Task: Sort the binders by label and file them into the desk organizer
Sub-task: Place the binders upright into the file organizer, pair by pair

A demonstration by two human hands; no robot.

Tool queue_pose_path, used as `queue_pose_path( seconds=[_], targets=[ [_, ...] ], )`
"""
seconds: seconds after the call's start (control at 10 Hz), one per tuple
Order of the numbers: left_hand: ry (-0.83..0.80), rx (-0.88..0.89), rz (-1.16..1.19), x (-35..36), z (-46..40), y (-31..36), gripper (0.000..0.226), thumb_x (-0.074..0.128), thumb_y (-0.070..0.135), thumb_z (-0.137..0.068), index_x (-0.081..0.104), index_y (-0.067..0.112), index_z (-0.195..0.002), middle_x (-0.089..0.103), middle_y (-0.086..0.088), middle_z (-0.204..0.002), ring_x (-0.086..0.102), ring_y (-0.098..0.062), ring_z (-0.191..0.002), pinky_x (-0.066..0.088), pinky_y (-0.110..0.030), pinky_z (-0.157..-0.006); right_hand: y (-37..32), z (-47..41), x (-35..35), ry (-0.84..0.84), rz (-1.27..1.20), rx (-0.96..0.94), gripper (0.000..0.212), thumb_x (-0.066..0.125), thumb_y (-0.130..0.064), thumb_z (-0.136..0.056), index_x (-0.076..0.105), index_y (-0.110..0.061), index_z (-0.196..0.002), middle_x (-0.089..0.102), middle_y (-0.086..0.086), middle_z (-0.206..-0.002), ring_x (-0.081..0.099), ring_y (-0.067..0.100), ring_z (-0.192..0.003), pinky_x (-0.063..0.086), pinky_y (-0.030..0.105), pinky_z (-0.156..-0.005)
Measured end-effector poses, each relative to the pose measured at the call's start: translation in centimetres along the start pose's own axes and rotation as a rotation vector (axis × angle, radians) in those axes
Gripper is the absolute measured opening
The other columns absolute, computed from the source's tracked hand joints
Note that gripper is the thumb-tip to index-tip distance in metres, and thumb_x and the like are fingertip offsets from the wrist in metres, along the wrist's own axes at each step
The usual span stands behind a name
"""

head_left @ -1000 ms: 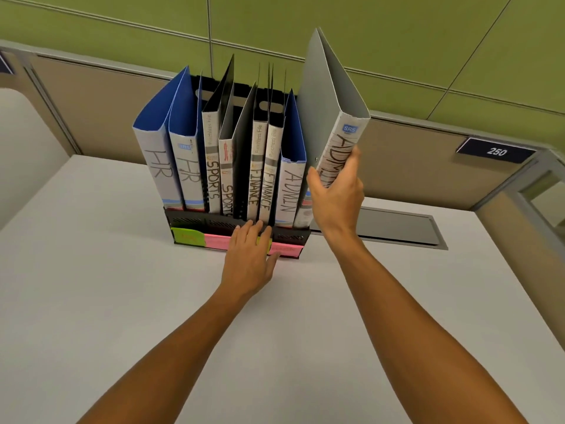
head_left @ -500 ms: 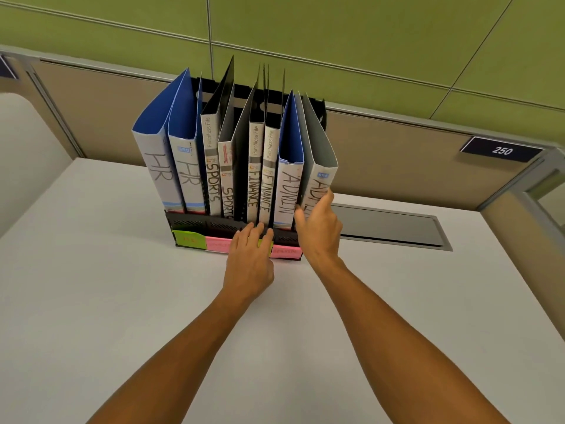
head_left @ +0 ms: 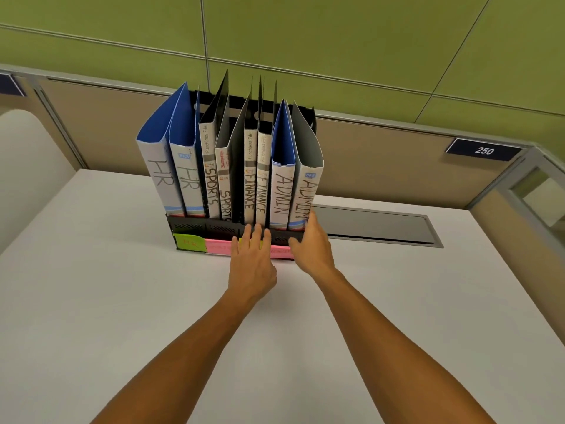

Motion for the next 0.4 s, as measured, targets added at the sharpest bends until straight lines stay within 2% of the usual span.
queue_pose_path(
  seconds=[0.1,0.2,0.3,0.4],
  targets=[
    [-0.055,-0.011,-0.02,-0.8,-0.2,0.6,0.081,0.061,0.032,-0.089,0.02,0.012,-0.157,0.017,-0.012,-0.166,0.01,-0.033,-0.154,0.022,-0.057,-0.12,0.9,1.3,0.2,-0.052,-0.065,-0.025,0.086,0.072,-0.012,-0.089,0.02,-0.029,-0.156,0.043,0.0,-0.152,0.045,0.023,-0.138,0.047,0.048,-0.108],
    [-0.108,-0.024,-0.041,-2.0,-0.6,0.9,0.075,0.058,0.034,-0.091,0.026,0.011,-0.154,0.025,-0.012,-0.162,0.016,-0.034,-0.152,0.026,-0.06,-0.118,1.1,2.3,-0.2,-0.073,-0.123,-0.043,0.082,0.075,-0.015,-0.087,0.026,-0.032,-0.151,0.05,0.0,-0.146,0.053,0.023,-0.131,0.051,0.047,-0.102],
    [-0.227,-0.065,-0.026,-3.2,-0.8,0.9,0.072,0.055,0.041,-0.093,0.028,0.015,-0.154,0.021,-0.01,-0.164,0.015,-0.04,-0.15,0.022,-0.06,-0.119,1.0,3.7,-1.3,-0.05,-0.13,-0.062,0.078,0.071,-0.014,-0.09,0.026,-0.034,-0.151,0.048,0.0,-0.149,0.052,0.023,-0.132,0.051,0.045,-0.101],
    [-0.263,-0.081,-0.039,-3.7,-0.2,1.2,0.071,0.055,0.043,-0.094,0.029,0.017,-0.154,0.019,-0.011,-0.165,0.017,-0.04,-0.15,0.025,-0.058,-0.119,1.2,4.6,-2.3,-0.04,-0.161,-0.096,0.075,0.069,-0.015,-0.092,0.027,-0.033,-0.153,0.047,0.0,-0.151,0.053,0.024,-0.132,0.051,0.044,-0.1]
  ],
)
Point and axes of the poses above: each hand's wrist, its own z-axis away from the middle knuckle, its own x-axis out of the palm, y = z × x, the point moved 5 cm from there along -z, towards the middle knuckle
